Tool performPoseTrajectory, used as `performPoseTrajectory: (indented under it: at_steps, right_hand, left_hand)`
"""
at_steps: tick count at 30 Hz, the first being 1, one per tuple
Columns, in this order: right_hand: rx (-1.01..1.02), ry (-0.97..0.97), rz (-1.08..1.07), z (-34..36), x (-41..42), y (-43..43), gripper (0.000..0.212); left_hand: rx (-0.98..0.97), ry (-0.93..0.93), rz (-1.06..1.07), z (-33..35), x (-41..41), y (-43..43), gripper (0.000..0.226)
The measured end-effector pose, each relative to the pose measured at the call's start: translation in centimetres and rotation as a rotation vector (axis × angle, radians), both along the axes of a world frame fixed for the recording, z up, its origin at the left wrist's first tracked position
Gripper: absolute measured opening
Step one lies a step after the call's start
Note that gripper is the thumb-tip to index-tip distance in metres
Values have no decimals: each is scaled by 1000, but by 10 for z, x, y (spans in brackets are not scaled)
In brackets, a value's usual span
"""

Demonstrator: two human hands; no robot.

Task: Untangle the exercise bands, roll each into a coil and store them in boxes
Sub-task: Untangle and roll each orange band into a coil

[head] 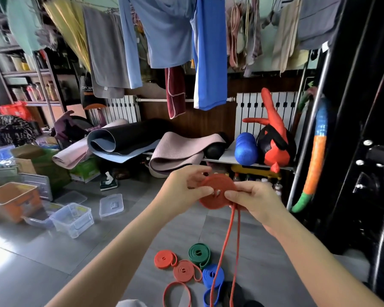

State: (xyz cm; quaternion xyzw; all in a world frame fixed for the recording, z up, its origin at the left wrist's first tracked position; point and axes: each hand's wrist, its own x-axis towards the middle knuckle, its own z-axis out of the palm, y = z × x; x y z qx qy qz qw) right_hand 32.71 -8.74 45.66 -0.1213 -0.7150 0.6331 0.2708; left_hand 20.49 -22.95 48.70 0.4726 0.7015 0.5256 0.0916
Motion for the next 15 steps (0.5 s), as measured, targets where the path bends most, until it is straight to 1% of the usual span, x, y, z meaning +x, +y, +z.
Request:
performPoseTrajectory:
  at_steps: [2, 3, 4, 5, 6, 7, 10, 13, 15]
  right_hand:
    - [118, -52, 63, 6, 0, -3, 22]
    - [184, -82, 75, 9, 0, -4, 23]
    - [238, -103, 74, 12, 0, -4, 22]
    - [269, -108, 63, 15, 0, -4, 20]
    - [270, -89, 46, 18, 0, -3, 19]
    - [246, -51, 25, 21, 0, -2, 19]
    - [146, 66, -10, 26, 1, 1, 23]
    - [58, 115, -36, 24, -2, -1, 24]
    - [-11, 153, -61, 19, -5, -3, 22]
  left_hand:
    - [-139, 307, -62, 4, 0, 1, 50]
    - [-199, 415, -102, 6, 0, 2, 50]
    - [-237, 489, -126, 8, 0, 2, 49]
    - [-246, 518, -129, 10, -1, 3, 48]
    - [-222, 501, -121, 12, -2, 3, 46]
    - [-169, 446, -111, 14, -3, 4, 45]
    - [60, 166, -60, 15, -3, 4, 52]
    - [269, -128, -45, 10, 3, 8, 55]
    - [356, -245, -28, 6, 8, 11, 52]
